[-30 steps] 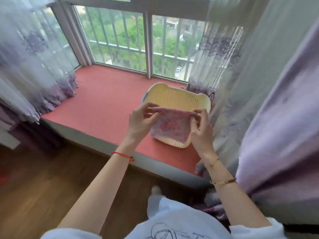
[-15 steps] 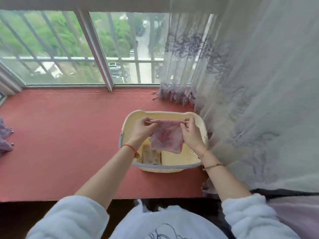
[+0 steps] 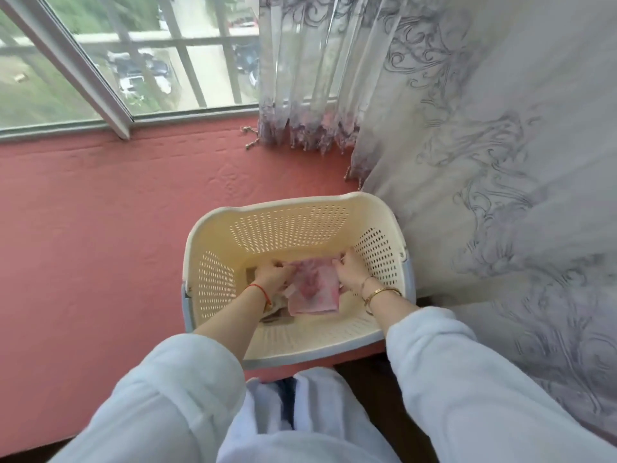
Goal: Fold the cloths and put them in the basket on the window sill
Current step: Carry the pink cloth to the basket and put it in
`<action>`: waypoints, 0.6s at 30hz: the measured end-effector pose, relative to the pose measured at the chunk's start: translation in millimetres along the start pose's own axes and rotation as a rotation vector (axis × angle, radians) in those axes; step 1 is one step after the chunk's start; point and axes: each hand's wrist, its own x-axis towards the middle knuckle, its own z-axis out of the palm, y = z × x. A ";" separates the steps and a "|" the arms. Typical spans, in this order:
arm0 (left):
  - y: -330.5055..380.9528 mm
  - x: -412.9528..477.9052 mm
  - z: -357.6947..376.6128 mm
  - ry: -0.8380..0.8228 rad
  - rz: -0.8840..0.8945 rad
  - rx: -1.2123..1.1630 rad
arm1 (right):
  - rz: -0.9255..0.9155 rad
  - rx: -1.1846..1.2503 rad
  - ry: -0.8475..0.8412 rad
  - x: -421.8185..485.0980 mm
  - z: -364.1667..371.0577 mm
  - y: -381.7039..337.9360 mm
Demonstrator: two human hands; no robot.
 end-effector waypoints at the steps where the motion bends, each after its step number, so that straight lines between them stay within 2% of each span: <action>1: -5.0 9.3 1.9 -0.007 -0.020 -0.002 | 0.022 -0.022 -0.012 8.8 6.5 5.2; 7: -33.1 50.9 9.0 -0.085 -0.095 0.039 | 0.117 -0.110 -0.114 40.4 32.3 19.1; 12: -45.8 65.0 2.7 -0.202 -0.052 0.062 | 0.166 -0.164 -0.152 54.5 39.3 25.0; 14: -44.4 62.4 -0.8 -0.184 -0.038 0.093 | 0.180 -0.217 -0.144 53.3 40.5 26.3; 18: -28.8 43.8 -16.5 -0.030 0.002 0.120 | 0.141 -0.283 -0.081 36.9 27.7 12.1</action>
